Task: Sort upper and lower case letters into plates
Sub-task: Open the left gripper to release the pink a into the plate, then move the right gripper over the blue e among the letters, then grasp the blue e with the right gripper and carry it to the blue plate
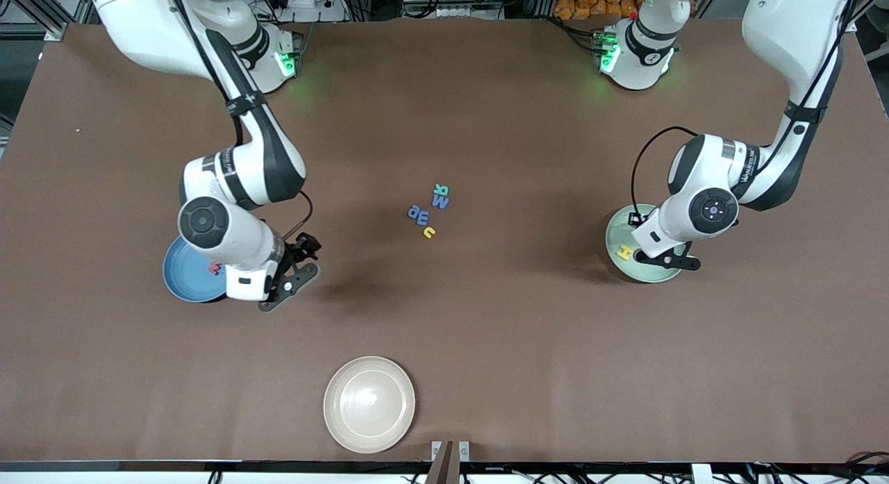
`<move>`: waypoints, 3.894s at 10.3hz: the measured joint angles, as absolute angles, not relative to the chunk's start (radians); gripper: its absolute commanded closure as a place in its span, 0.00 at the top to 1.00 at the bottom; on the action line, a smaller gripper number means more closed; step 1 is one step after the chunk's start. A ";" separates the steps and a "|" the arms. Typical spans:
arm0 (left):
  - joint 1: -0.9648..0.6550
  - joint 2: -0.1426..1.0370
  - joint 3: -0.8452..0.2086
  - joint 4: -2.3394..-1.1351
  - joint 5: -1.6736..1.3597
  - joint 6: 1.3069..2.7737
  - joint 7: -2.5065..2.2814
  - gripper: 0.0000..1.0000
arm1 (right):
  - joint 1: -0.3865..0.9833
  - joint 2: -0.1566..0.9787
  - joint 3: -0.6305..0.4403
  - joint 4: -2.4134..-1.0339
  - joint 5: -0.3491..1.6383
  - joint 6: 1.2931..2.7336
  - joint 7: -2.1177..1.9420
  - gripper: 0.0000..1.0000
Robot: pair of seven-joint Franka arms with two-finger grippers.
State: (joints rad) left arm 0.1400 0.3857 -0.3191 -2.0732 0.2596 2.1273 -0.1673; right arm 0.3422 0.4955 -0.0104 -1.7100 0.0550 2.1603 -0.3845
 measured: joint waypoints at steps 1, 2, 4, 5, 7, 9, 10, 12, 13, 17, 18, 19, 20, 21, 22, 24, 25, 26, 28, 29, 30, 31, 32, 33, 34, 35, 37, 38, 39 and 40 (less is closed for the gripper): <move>0.139 0.385 -0.322 -2.072 0.260 2.129 -0.167 0.78 | 0.366 0.505 -0.010 -1.710 0.055 2.178 -0.378 1.00; 0.137 0.385 -0.325 -2.070 0.260 2.132 -0.168 0.78 | 0.391 0.518 -0.010 -1.710 0.055 2.190 -0.372 1.00; 0.129 0.385 -0.352 -2.067 0.234 2.136 -0.241 0.78 | 0.432 0.531 -0.010 -1.709 0.055 2.203 -0.365 1.00; 0.126 0.385 -0.386 -2.062 0.197 2.139 -0.316 0.78 | 0.446 0.531 -0.010 -1.708 0.055 2.208 -0.364 1.00; 0.087 0.385 -0.456 -2.028 0.170 2.141 -0.500 0.78 | 0.500 0.533 -0.009 -1.706 0.055 2.220 -0.364 1.00; -0.015 0.400 -0.469 -1.980 0.164 2.141 -0.690 0.78 | 0.570 0.539 -0.009 -1.706 0.055 2.221 -0.332 1.00; -0.070 0.421 -0.470 -1.947 0.164 2.141 -0.781 0.78 | 0.608 0.544 -0.009 -1.708 0.054 2.221 -0.305 1.00; -0.159 0.482 -0.469 -1.880 0.164 2.141 -0.898 0.81 | 0.664 0.559 -0.009 -1.728 0.054 2.252 -0.279 1.00; -0.183 0.511 -0.468 -1.854 0.164 2.141 -0.913 0.85 | 0.679 0.565 -0.009 -1.745 0.054 2.269 -0.279 1.00; -0.188 0.543 -0.458 -1.823 0.164 2.141 -0.915 0.88 | 0.740 0.569 -0.009 -1.841 0.051 2.369 -0.281 1.00; -0.183 0.543 -0.456 -1.821 0.164 2.140 -0.915 0.89 | 0.749 0.570 -0.009 -1.880 0.050 2.420 -0.281 1.00; -0.178 0.543 -0.453 -1.821 0.164 2.139 -0.915 0.90 | 0.753 0.570 -0.009 -1.913 0.048 2.460 -0.281 1.00; -0.177 0.543 -0.453 -1.821 0.164 2.138 -0.915 0.91 | 0.755 0.570 -0.009 -1.924 0.045 2.471 -0.281 1.00; -0.177 0.543 -0.453 -1.821 0.164 2.138 -0.915 0.91 | 0.757 0.570 -0.009 -1.925 0.044 2.472 -0.281 1.00; -0.177 0.543 -0.453 -1.821 0.164 2.138 -0.915 0.92 | 0.762 0.570 -0.009 -1.926 0.043 2.474 -0.281 1.00; -0.177 0.543 -0.453 -1.821 0.164 2.138 -0.915 0.92 | 0.775 0.577 -0.009 -1.931 0.043 2.502 -0.280 1.00; -0.178 0.543 -0.453 -1.821 0.164 2.138 -0.915 0.92 | 0.778 0.587 -0.009 -1.933 0.043 2.519 -0.280 1.00; -0.177 0.543 -0.453 -1.821 0.164 2.138 -0.915 0.92 | 0.780 0.596 -0.009 -1.933 0.043 2.528 -0.280 1.00; -0.177 0.543 -0.452 -1.821 0.164 2.138 -0.915 0.92 | 0.781 0.603 -0.009 -1.933 0.043 2.533 -0.279 1.00; -0.177 0.543 -0.452 -1.821 0.164 2.138 -0.915 0.92 | 0.781 0.603 -0.009 -1.933 0.043 2.533 -0.279 1.00; -0.177 0.543 -0.452 -1.821 0.164 2.138 -0.915 0.92 | 0.781 0.603 -0.009 -1.933 0.043 2.533 -0.279 1.00; -0.177 0.543 -0.452 -1.820 0.164 2.138 -0.915 0.92 | 0.781 0.603 -0.009 -1.933 0.043 2.533 -0.279 0.32; -0.177 0.543 -0.452 -1.820 0.164 2.138 -0.915 0.92 | 0.781 0.604 -0.009 -1.933 0.043 2.533 -0.279 0.00; -0.177 0.543 -0.452 -1.819 0.164 2.138 -0.915 0.92 | 0.782 0.603 -0.009 -1.933 0.042 2.533 -0.279 0.00; -0.176 0.543 -0.451 -1.818 0.164 2.138 -0.915 0.92 | 0.783 0.600 -0.010 -1.932 0.040 2.534 -0.279 0.00; -0.176 0.543 -0.448 -1.816 0.164 2.138 -0.915 0.95 | 0.786 0.596 -0.010 -1.932 0.040 2.534 -0.279 0.00; -0.176 0.543 -0.444 -1.812 0.164 2.138 -0.915 0.97 | 0.791 0.585 -0.010 -1.933 0.040 2.526 -0.278 0.00; -0.176 0.543 -0.443 -1.812 0.164 2.138 -0.915 0.97 | 0.791 0.587 -0.010 -1.934 0.040 2.526 -0.278 0.00; -0.176 0.543 -0.443 -1.811 0.164 2.138 -0.915 0.97 | 0.791 0.585 -0.013 -1.933 0.040 2.529 -0.276 0.00; -0.177 0.543 -0.444 -1.808 0.164 2.138 -0.915 0.97 | 0.791 0.576 -0.026 -1.930 0.040 2.529 -0.273 0.00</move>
State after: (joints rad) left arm -0.1772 0.5431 -0.4436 -1.8083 0.1636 2.1377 -0.9151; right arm 0.7913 0.5761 -0.0255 -1.9303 0.0397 2.5287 -0.2733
